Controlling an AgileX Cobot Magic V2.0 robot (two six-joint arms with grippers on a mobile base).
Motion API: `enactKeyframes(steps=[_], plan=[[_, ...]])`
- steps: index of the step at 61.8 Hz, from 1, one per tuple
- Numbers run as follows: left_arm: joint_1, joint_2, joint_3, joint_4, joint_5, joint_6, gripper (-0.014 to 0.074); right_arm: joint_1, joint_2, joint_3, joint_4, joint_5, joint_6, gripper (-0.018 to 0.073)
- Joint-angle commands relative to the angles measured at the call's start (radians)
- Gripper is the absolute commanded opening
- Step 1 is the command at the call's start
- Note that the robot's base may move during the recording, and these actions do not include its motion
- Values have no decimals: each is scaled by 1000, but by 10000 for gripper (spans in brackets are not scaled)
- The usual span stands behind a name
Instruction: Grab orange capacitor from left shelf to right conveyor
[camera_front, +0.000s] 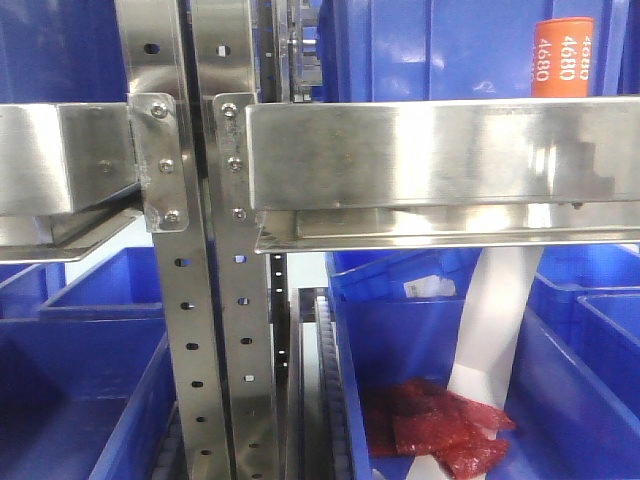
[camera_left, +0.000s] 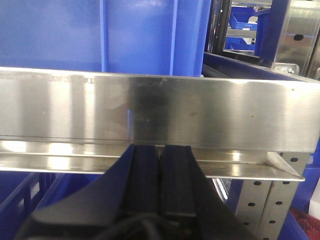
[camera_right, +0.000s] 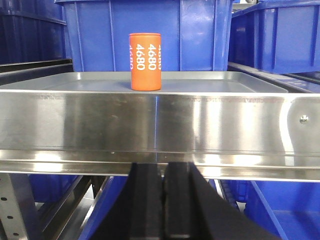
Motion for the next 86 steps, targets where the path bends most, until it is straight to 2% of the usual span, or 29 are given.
enactKeyframes(steps=[1, 38, 67, 74, 86], plan=[[3, -11, -5, -2, -85, -1, -127, 2, -13, -4, -11, -91, -7, 55], [3, -11, -5, -2, -85, -1, -127, 2, -13, -4, -11, -91, -7, 55], [3, -11, -5, -2, -85, -1, -127, 2, -13, -8, -11, -145, -6, 55], [3, -11, -5, -2, -85, -1, -127, 2, -11, -75, -11, -153, -6, 55], [3, -11, -5, -2, -85, -1, -127, 2, 95, -287, -11, -22, -6, 57]])
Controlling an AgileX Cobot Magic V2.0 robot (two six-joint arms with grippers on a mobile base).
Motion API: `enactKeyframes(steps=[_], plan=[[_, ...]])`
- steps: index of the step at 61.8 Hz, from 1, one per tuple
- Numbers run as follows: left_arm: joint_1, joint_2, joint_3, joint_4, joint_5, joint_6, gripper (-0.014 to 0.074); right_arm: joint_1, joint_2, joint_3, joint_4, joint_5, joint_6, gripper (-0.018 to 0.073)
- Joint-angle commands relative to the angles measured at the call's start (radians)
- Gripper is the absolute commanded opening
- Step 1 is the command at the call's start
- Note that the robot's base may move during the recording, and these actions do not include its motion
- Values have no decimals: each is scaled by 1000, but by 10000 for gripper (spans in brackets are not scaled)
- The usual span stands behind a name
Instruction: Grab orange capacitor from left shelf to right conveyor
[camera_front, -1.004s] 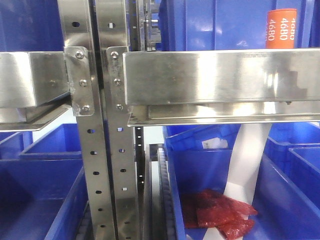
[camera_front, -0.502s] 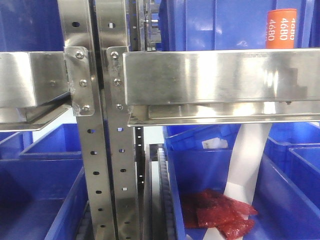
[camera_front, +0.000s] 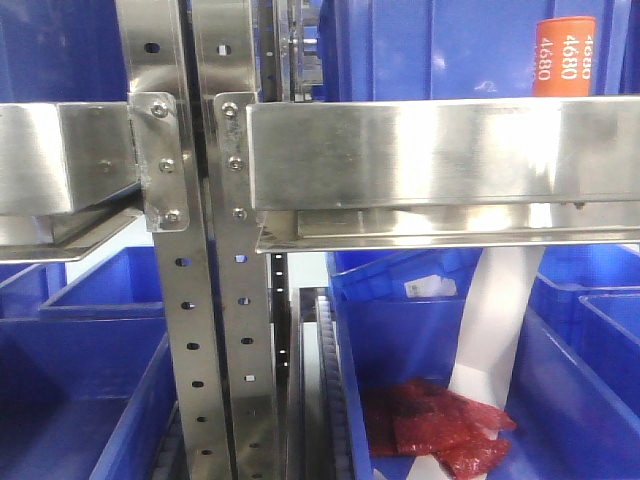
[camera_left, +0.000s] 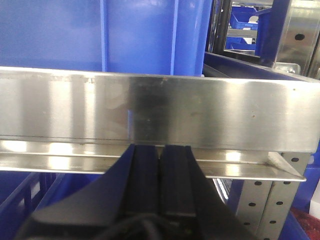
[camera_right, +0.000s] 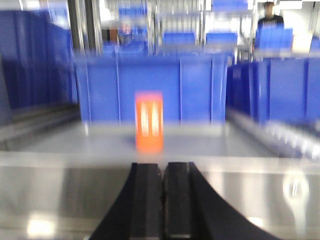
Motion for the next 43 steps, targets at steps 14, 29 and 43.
enactKeyframes(steps=[14, 29, 43], plan=[[3, -11, -5, -2, -85, -1, -127, 2, 347, -354, -11, 65, -6, 302], [3, -11, -5, -2, -85, -1, -127, 2, 647, -500, -11, 50, -7, 626], [3, -11, -5, -2, -85, -1, -127, 2, 885, -573, -11, -79, -7, 622]])
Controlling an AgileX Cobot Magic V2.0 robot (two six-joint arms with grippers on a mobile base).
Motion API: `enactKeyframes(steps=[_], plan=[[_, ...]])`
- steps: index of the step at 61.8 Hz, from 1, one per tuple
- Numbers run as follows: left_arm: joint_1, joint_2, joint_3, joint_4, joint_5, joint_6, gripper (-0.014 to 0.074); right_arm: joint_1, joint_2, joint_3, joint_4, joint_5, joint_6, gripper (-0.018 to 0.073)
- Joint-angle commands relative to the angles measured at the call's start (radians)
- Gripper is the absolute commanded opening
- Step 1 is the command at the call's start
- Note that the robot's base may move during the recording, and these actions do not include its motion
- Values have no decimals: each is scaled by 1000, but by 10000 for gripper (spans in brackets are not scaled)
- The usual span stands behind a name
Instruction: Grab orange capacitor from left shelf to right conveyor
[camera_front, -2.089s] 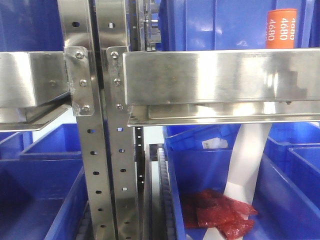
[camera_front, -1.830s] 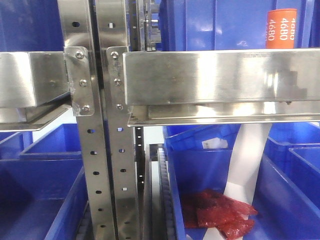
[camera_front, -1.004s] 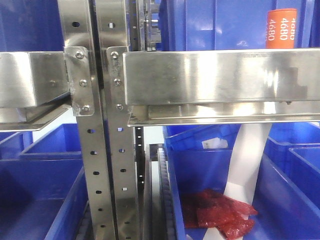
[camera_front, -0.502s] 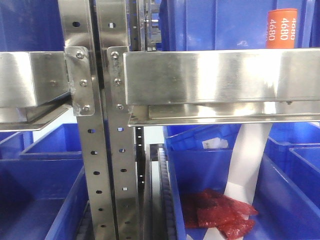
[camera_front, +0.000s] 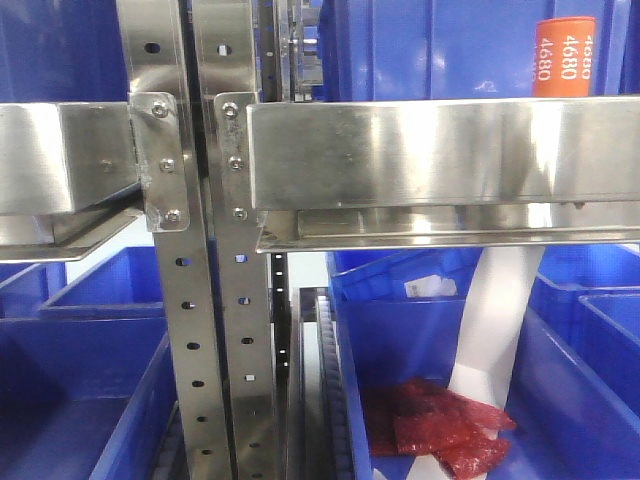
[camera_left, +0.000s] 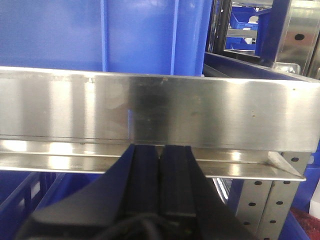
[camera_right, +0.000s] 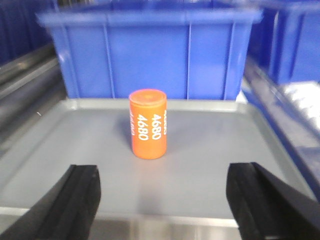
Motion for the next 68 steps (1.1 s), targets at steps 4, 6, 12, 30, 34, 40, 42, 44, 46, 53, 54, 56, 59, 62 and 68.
enactKeyframes(steps=[4, 6, 12, 30, 34, 40, 42, 44, 46, 53, 54, 56, 59, 62, 68], plan=[[3, -11, -5, -2, -85, -1, -127, 2, 126, -85, -11, -185, -7, 622], [3, -11, -5, -2, -85, -1, -127, 2, 151, -94, -11, -203, -7, 622], [3, -11, -5, -2, -85, -1, -127, 5, 238, -122, -11, -267, -7, 622], [3, -11, -5, -2, -85, -1, -127, 82, 450, -223, -11, -359, -7, 622], [3, -11, -5, -2, -85, -1, -127, 80, 487, -238, -11, -377, -7, 622], [3, -11, -5, -2, -85, -1, -127, 71, 524, -240, -11, -438, -7, 622], [3, -11, -5, -2, -85, -1, -127, 66, 534, -240, -11, -455, -7, 622], [3, -11, -5, -2, -85, -1, -127, 60, 544, -240, -11, -464, -7, 622], [3, -11, -5, -2, -85, -1, -127, 54, 550, -240, -11, -472, -7, 622], [3, -11, -5, -2, -85, -1, -127, 45, 571, -240, -11, -493, -7, 622], [3, -11, -5, -2, -85, -1, -127, 45, 574, -240, -11, -499, -7, 622], [3, -11, -5, -2, -85, -1, -127, 45, 583, -240, -11, -512, -7, 622], [3, -11, -5, -2, -85, -1, -127, 45, 595, -240, -11, -541, -7, 622], [3, -11, -5, -2, -85, -1, -127, 45, 612, -240, -11, -568, -7, 622], [3, -11, -5, -2, -85, -1, -127, 46, 649, -240, -11, -608, -6, 622]])
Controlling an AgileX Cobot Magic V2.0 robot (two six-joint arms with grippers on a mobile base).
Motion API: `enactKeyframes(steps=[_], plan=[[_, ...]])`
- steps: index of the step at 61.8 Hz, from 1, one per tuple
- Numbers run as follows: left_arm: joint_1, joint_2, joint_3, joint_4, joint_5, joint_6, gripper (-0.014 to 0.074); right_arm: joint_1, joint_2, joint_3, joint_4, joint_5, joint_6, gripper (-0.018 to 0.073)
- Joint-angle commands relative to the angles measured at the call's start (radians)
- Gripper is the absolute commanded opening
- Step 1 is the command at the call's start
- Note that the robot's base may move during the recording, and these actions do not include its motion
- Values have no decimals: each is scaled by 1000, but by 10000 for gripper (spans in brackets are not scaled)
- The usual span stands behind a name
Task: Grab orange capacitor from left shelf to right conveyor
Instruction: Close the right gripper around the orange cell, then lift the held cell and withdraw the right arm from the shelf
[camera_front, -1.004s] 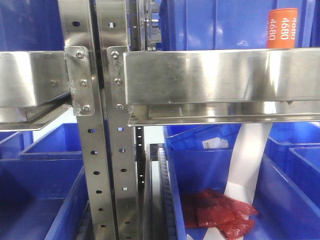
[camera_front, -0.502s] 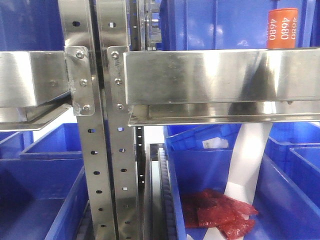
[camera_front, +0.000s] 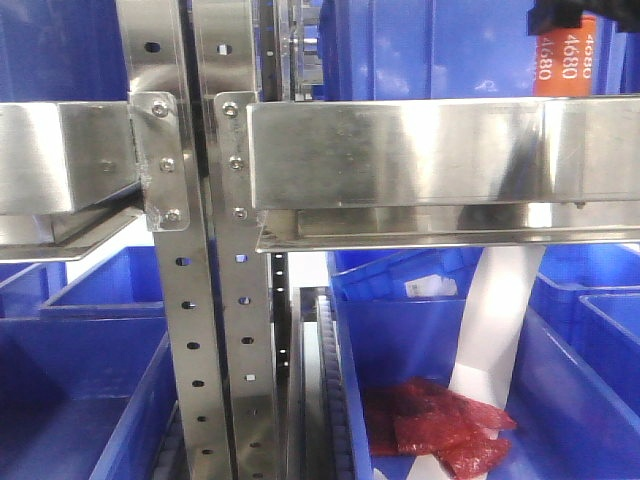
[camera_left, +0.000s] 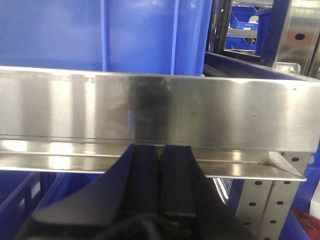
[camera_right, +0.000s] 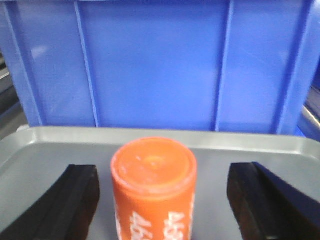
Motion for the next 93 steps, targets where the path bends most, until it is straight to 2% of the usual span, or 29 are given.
enactKeyframes(steps=[1, 29, 36, 46, 55, 66, 82, 93], plan=[[3, -11, -5, -2, -85, -1, -127, -4, -4, -37, -11, -135, -6, 622], [3, -11, -5, -2, -85, -1, -127, -1, 106, -42, -11, -242, -6, 615], [3, -11, -5, -2, -85, -1, -127, -1, 125, -70, -11, -235, -6, 514], [3, -11, -5, -2, -85, -1, -127, -1, 139, -102, -11, -204, -6, 242], [3, -11, -5, -2, -85, -1, -127, -1, 118, -105, -11, -153, -6, 112], [3, -11, -5, -2, -85, -1, -127, -1, -6, -105, -12, 13, -6, 107], [3, -11, -5, -2, -85, -1, -127, -1, -269, -64, -12, 325, -18, 107], [3, -11, -5, -2, -85, -1, -127, -1, -508, 108, -13, 336, -26, 107]])
